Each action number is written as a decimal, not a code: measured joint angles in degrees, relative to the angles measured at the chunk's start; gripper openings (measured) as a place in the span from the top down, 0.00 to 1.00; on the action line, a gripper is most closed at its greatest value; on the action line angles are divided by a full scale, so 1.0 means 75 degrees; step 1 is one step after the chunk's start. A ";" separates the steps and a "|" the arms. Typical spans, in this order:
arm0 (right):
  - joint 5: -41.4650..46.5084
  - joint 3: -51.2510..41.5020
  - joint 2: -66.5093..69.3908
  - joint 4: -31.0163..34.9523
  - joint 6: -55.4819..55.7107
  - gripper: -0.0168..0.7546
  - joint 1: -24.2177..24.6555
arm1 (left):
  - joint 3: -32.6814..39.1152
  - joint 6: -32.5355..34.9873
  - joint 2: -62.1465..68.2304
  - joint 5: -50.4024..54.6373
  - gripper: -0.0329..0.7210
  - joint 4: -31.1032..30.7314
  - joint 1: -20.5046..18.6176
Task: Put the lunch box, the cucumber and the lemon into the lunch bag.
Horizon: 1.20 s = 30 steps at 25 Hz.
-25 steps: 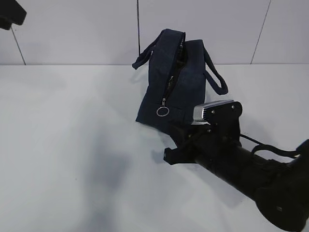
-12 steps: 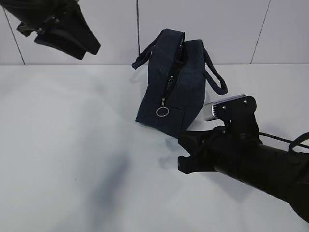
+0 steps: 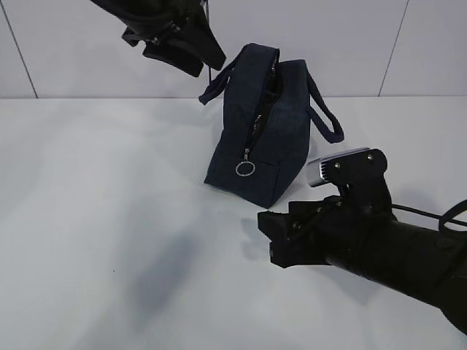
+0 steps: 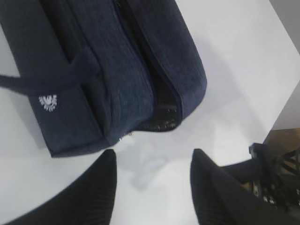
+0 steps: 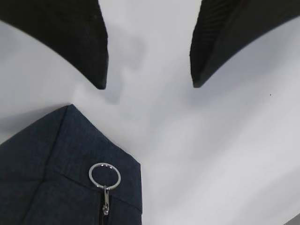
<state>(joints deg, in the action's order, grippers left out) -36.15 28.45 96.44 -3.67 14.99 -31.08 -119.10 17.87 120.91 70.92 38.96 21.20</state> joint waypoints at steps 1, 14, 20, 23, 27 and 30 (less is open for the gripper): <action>0.0018 0.0000 0.0000 -0.0069 0.0019 0.40 0.0000 | -0.0148 0.0012 0.0187 0.0000 0.45 0.0007 -0.0002; 0.0054 0.0000 -0.0012 -0.0592 0.0340 0.39 0.0000 | -0.1186 0.0080 0.1661 -0.0092 0.41 0.0717 0.0031; 0.0054 0.0000 -0.0012 -0.0592 0.0350 0.39 0.0000 | -0.1186 0.0575 0.2033 -0.0546 0.45 0.1219 0.0031; 0.0068 0.0000 -0.0012 -0.0592 0.0357 0.39 0.0000 | -0.1186 0.0664 0.2030 -0.0620 0.68 0.1217 0.0031; 0.0087 0.0000 -0.0012 -0.0592 0.0357 0.39 0.0000 | -0.1186 0.0676 0.2030 -0.0476 0.94 0.1217 0.0031; 0.0211 0.0000 -0.0012 -0.0592 0.0357 0.39 0.0000 | -0.1186 0.0613 0.2030 -0.0288 0.96 0.1217 0.0031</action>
<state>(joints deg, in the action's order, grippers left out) -34.57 28.45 96.35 -8.11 17.67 -31.08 -127.99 22.47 136.13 68.77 48.09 21.43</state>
